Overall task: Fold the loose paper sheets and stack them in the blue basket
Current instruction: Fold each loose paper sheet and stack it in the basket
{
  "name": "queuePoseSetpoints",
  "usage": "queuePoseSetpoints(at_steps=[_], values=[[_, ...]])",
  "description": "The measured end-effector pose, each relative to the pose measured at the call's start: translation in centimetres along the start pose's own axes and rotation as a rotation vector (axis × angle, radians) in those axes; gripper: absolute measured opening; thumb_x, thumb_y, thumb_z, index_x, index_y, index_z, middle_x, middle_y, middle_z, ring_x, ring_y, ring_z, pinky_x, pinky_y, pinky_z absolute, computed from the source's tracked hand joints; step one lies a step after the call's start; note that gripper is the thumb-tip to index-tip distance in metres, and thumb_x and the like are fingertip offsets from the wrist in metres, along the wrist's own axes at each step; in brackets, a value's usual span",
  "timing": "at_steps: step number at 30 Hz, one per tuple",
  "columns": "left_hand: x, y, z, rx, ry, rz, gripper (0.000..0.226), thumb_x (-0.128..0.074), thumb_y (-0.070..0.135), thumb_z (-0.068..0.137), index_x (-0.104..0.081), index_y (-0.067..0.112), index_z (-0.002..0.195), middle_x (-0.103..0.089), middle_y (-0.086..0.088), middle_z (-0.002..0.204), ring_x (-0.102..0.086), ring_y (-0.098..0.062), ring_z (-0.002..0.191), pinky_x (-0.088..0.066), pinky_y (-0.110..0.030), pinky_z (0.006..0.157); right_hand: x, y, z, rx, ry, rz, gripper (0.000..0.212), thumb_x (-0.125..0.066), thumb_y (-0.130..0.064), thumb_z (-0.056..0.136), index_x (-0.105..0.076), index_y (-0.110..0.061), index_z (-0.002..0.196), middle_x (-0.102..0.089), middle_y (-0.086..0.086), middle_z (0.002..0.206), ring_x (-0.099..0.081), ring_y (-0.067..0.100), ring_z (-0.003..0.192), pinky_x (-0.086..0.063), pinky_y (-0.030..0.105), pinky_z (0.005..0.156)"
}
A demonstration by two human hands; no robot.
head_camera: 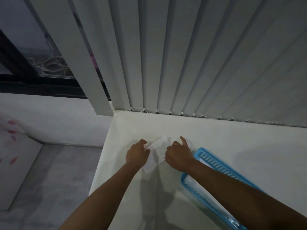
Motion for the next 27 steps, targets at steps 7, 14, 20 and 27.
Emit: queuePoseSetpoints(at_steps=[7,14,20,27], values=[[1.2,1.3,0.3,0.016,-0.076,0.018,0.018,-0.053,0.031,0.087,-0.066,0.022,0.096,-0.068,-0.005,0.107,-0.062,-0.026,0.102,-0.046,-0.029,0.079,1.1,-0.2,-2.0,-0.135,0.071,0.108,0.034,-0.038,-0.034,0.096,-0.068,-0.025,0.108,-0.068,-0.004,0.114,-0.051,0.020,0.117,-0.012,0.047,0.115],[3.0,4.0,-4.3,-0.013,0.129,-0.422,0.011,-0.063,0.017,0.082,-0.052,0.017,0.080,-0.063,-0.002,0.080,-0.060,-0.028,0.078,-0.048,-0.031,0.068,3.2,-2.1,-7.7,-0.401,0.277,0.737,0.033,-0.044,-0.037,0.093,-0.065,-0.016,0.079,-0.068,-0.001,0.082,-0.060,0.019,0.083,-0.049,0.037,0.073],[1.6,7.2,-10.8,-0.007,0.206,-0.927,0.027,-0.065,0.009,0.080,-0.060,0.019,0.105,-0.071,-0.002,0.101,-0.068,-0.021,0.095,-0.060,-0.040,0.081,3.7,-2.6,-11.6,-0.616,0.230,1.320,0.045,-0.051,-0.044,0.093,-0.068,-0.003,0.082,-0.070,0.009,0.084,-0.063,0.024,0.076,-0.049,0.036,0.077],[-2.0,11.1,-16.8,-0.039,0.189,-1.021,0.018,-0.062,0.013,0.087,-0.065,0.012,0.105,-0.073,-0.004,0.098,-0.071,-0.019,0.089,-0.060,-0.032,0.076,4.1,-2.0,-17.0,-0.701,0.528,1.592,0.006,-0.066,-0.021,0.086,-0.063,-0.019,0.091,-0.069,0.000,0.091,-0.062,0.009,0.079,-0.050,0.025,0.070]])
Point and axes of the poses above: each hand's wrist, its own z-axis towards the middle knuckle, its own x-axis out of the back of the hand, y = z × x, the point moved 2 cm from there along z, towards the middle knuckle
